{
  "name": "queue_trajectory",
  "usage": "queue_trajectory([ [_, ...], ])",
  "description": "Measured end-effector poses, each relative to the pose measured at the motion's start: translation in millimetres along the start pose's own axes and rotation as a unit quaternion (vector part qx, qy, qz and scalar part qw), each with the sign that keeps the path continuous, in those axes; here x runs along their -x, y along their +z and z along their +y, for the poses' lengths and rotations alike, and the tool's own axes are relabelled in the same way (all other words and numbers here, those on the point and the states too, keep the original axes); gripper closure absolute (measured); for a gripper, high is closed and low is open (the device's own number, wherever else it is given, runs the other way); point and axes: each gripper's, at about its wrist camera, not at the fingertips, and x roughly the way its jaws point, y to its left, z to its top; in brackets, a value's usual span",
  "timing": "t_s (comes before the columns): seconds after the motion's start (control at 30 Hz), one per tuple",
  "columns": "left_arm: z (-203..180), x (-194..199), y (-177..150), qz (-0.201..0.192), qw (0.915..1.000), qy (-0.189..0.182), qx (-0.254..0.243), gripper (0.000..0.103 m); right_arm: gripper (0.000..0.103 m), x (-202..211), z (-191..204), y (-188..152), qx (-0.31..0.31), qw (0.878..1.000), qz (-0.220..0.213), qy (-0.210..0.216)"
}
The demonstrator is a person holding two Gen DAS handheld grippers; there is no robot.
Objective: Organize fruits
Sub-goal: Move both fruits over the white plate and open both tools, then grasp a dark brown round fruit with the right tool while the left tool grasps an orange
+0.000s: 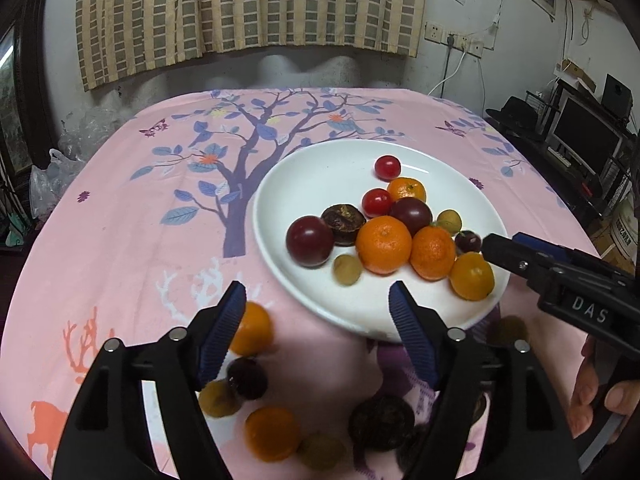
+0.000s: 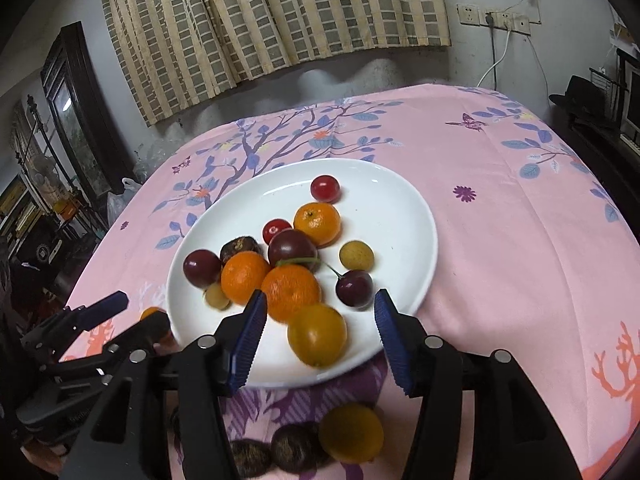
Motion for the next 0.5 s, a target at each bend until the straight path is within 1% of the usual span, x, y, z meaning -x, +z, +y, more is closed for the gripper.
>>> queue_trajectory([
  [0.07, 4, 10, -7, -0.007, 1.0000, 0.005, 0.002, 0.025, 0.047, 8, -1, -7, 0.006, 1.000, 0.001, -0.001],
  [0.23, 16, 32, -28, -0.014, 0.9998, 0.012, 0.001, 0.019, 0.047, 27, 4, -31, 0.026, 1.000, 0.008, -0.007],
  [0.33, 23, 42, -43, -0.017, 0.9997, 0.019, 0.003, 0.019, 0.047, 36, 8, -44, 0.035, 0.999, 0.013, -0.008],
  [0.5, 40, 48, -64, -0.005, 0.9997, 0.010, 0.024, 0.019, 0.047, 48, 17, -72, 0.039, 0.999, 0.030, 0.003],
])
